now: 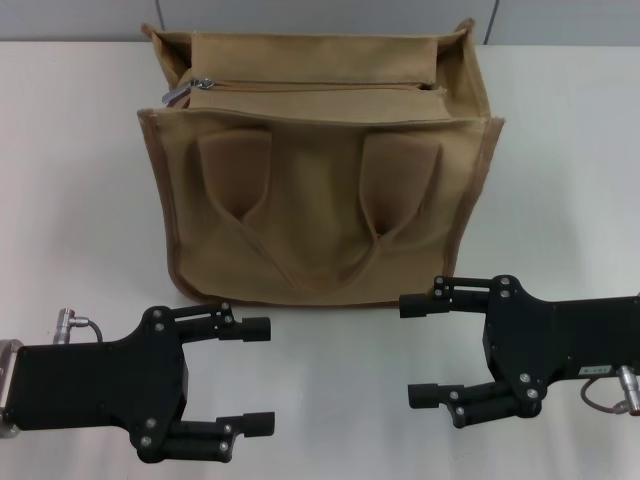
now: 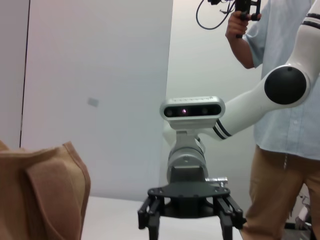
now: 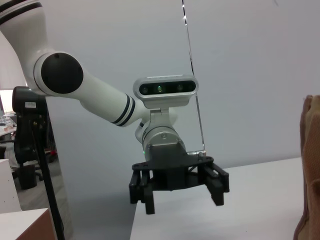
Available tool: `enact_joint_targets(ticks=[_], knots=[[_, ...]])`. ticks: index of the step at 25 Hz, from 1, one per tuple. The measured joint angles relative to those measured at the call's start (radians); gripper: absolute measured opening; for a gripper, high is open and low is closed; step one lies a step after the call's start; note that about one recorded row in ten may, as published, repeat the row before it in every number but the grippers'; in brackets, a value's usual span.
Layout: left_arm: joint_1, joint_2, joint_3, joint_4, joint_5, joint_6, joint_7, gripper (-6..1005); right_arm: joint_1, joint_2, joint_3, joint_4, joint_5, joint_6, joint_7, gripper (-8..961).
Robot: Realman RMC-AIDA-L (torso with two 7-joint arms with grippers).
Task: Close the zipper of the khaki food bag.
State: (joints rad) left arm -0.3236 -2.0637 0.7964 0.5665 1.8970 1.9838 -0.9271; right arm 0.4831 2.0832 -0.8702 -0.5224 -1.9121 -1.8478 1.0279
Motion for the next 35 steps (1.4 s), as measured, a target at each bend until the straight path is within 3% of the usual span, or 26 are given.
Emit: enact_joint_targets(ticks=[11,16,21,23,27,28,35], knots=[[0.006,-0.001,-0.014,0.000,0.031,-0.009,0.007,769,0.017,0.003,-0.002,0.007,0.002,0.014,-0.005,810],[0.017,-0.005,-0.167,-0.054,0.020,-0.027,0.083,769,0.018,0.005,0.004,0.048,0.029,0.015,-0.036,810],[0.030,-0.005,-0.426,-0.159,0.016,-0.048,0.230,769,0.019,0.005,0.003,0.106,0.070,0.015,-0.104,810],[0.032,-0.005,-0.573,-0.204,0.012,-0.091,0.277,769,0.025,0.005,0.007,0.146,0.072,0.015,-0.132,810],[0.018,-0.005,-0.654,-0.223,0.006,-0.190,0.292,768,0.029,0.004,0.008,0.191,0.086,0.016,-0.174,810],[-0.007,-0.005,-0.662,-0.228,0.005,-0.278,0.292,768,0.028,0.004,0.009,0.214,0.094,0.016,-0.201,810],[-0.102,-0.007,-0.660,-0.252,0.007,-0.515,0.315,768,0.023,0.004,0.010,0.252,0.096,0.023,-0.229,810]])
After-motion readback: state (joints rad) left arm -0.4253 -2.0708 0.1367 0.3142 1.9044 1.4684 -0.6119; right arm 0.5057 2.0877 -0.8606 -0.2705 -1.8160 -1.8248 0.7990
